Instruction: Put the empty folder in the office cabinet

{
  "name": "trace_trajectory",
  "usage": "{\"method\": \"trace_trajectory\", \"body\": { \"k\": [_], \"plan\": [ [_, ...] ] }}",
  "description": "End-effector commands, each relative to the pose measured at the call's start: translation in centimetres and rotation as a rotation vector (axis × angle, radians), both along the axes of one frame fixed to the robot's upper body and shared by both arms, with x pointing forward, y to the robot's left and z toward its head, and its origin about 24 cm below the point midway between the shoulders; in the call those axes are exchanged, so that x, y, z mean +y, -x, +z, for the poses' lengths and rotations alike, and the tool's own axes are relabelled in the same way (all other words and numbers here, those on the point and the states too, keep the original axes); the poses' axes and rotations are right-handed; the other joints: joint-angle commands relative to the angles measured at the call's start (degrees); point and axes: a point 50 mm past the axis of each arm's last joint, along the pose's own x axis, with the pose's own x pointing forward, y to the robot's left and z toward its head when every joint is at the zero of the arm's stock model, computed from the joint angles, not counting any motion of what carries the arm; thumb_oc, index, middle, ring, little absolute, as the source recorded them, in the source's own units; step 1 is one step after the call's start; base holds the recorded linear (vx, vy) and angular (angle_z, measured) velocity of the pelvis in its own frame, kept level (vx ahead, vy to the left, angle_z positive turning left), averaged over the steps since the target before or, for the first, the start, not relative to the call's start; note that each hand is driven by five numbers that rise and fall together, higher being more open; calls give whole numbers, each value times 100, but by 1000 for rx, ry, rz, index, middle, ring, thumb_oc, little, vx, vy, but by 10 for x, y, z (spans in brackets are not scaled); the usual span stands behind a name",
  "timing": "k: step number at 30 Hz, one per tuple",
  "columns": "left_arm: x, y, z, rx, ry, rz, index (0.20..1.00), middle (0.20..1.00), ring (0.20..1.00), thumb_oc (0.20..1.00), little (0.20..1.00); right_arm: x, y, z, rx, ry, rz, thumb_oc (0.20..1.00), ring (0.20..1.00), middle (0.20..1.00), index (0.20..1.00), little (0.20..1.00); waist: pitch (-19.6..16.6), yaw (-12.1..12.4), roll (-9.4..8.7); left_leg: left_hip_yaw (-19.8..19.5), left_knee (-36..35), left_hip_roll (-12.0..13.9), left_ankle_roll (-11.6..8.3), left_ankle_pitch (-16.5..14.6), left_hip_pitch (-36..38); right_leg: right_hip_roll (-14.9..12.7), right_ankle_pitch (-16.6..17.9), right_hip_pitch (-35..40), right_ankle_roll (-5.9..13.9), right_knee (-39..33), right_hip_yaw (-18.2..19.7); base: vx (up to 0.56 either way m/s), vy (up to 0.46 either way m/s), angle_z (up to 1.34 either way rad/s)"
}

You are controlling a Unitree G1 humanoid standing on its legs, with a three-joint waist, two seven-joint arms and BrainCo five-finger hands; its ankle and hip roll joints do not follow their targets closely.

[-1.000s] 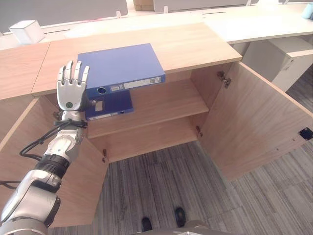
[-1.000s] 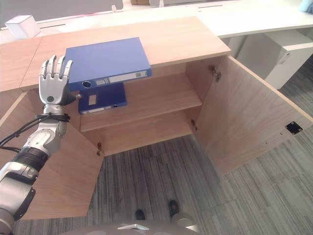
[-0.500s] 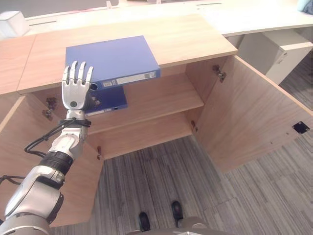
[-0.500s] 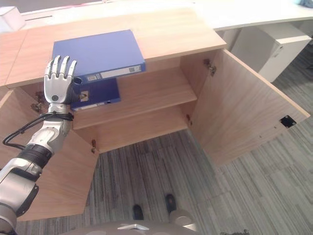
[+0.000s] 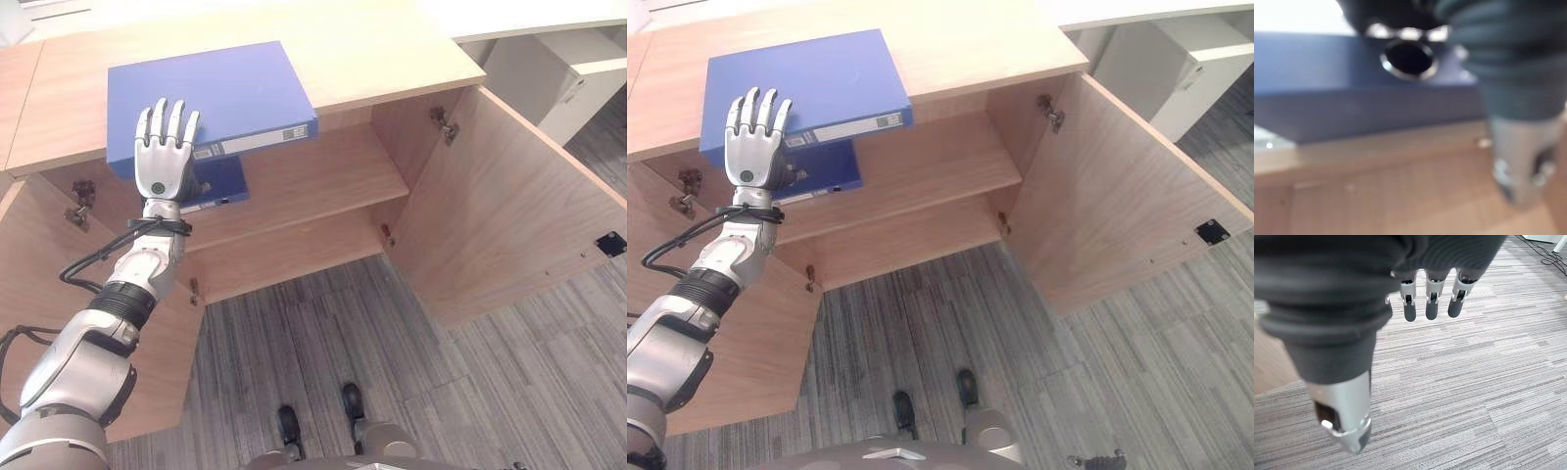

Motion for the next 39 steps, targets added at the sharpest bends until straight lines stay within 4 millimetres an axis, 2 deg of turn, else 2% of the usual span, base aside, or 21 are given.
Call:
{"method": "trace_trajectory", "body": {
  "k": [1,11,12,13,21,26,30,31,32,34,35,36,37,39],
  "plan": [
    [11,-11,49,-136,-11,40,1000,1000,1000,1000,1000,-20,-9,8,-25,70,-18,1000,1000,1000,1000,1000,-126,-99,25,11,-46,305,-274,-554,-178,-207,-185,-164,514,-17,-179,-53,12,-6],
    [18,-12,69,-165,-55,55,1000,1000,1000,1000,1000,-24,-11,9,-41,74,-48,1000,1000,1000,1000,1000,-80,-119,10,7,-46,265,-259,-466,-416,-254,-78,-399,522,-17,-168,-20,9,-2],
    [19,-12,73,-169,-67,53,558,558,558,558,558,-25,-13,10,-49,75,-53,1000,1000,1000,1000,1000,-54,-124,12,3,-46,255,-256,-452,-471,-264,-52,-456,527,-17,-172,-45,22,0],
    [20,-12,74,-169,-67,53,200,200,200,200,200,-25,-13,10,-49,75,-53,1000,1000,1000,1000,1000,-59,-125,11,2,-46,254,-255,-449,-481,-264,-50,-465,527,-17,-173,-46,24,0],
    [25,-9,73,-162,-60,57,200,200,200,200,200,-24,-19,11,-83,67,-88,1000,1000,1000,1000,1000,-14,-99,-8,-22,-46,234,-250,-417,-530,-290,-18,-503,536,-17,-192,-17,11,0],
    [20,-7,69,-160,-45,27,200,200,200,200,200,-21,-22,10,-107,51,-112,1000,1000,1000,1000,1000,-11,-52,-24,-37,-46,223,-256,-446,-361,-292,-68,-335,540,-17,-214,0,0,0],
    [15,-2,62,-175,33,-14,200,200,200,200,200,-16,-23,9,-127,32,-141,1000,1000,1000,1000,1000,-75,2,-56,-50,-46,213,-248,-516,-137,-292,-135,-108,532,-17,-230,40,-1,5],
    [5,10,54,-232,198,-94,200,200,200,200,200,-11,-26,8,-161,11,-192,1000,1000,1000,1000,1000,-196,70,-91,-75,-46,203,-235,-592,132,-295,-221,183,513,-17,-254,69,-3,4],
    [6,12,53,-230,201,-91,200,200,200,200,200,-12,-26,8,-159,14,-189,1000,1000,1000,1000,1000,-187,60,-80,-72,-46,204,-235,-600,162,-295,-227,211,514,-17,-252,96,2,4],
    [-1,23,49,-271,326,-158,200,200,200,200,200,-8,-33,9,-209,-8,-235,1000,1000,1000,1000,1000,-260,95,-76,-83,-46,207,-225,-676,394,-290,-302,436,499,-17,-255,58,12,6],
    [-6,28,49,-298,393,-208,200,200,200,200,200,-6,-45,11,-281,-35,-278,1000,1000,1000,1000,1000,-309,122,-70,-95,-46,209,-217,-742,514,-282,-356,549,498,-17,-255,81,22,8],
    [-12,39,48,-331,533,-286,200,200,200,200,200,-1,-61,15,-374,-88,-335,1000,1000,1000,1000,1000,-410,153,-65,-102,-46,199,-203,-742,644,-274,-362,676,476,-17,-235,75,20,2],
    [-11,40,47,-330,536,-285,200,200,200,200,200,-2,-60,15,-373,-86,-335,1000,1000,1000,1000,1000,-404,151,-56,-98,-46,201,-203,-749,664,-272,-366,694,476,-17,-231,35,14,2],
    [-19,46,49,-341,650,-370,200,200,200,200,200,2,-82,22,-469,-128,-341,1000,1000,1000,1000,1000,-502,197,-52,-117,-46,197,-195,-793,832,-275,-397,852,449,-17,-229,17,5,2]
  ]
}}
